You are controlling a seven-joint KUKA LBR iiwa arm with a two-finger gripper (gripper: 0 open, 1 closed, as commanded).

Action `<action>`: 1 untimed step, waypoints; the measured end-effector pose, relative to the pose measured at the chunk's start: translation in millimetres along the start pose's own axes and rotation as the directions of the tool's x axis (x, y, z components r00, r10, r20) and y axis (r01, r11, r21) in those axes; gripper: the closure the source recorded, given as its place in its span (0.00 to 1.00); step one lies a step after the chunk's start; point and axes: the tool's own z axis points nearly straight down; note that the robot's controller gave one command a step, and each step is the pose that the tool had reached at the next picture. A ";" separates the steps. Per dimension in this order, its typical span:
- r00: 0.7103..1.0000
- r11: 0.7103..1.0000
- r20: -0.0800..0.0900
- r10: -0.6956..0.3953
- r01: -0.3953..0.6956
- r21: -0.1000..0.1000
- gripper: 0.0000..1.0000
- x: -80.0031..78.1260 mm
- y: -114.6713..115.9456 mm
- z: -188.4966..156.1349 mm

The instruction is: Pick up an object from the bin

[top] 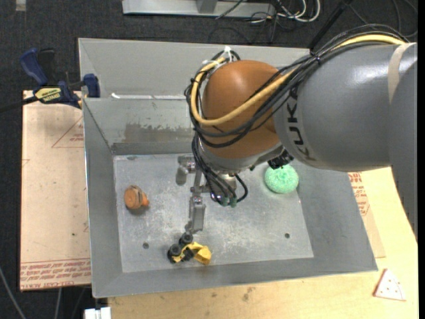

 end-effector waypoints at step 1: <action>1.000 1.000 0.008 0.003 -0.003 -0.001 0.00 -1.6 -0.9 -4.6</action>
Offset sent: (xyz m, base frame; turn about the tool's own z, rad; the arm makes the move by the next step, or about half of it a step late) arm -0.0479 -0.0288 -0.1099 -0.1720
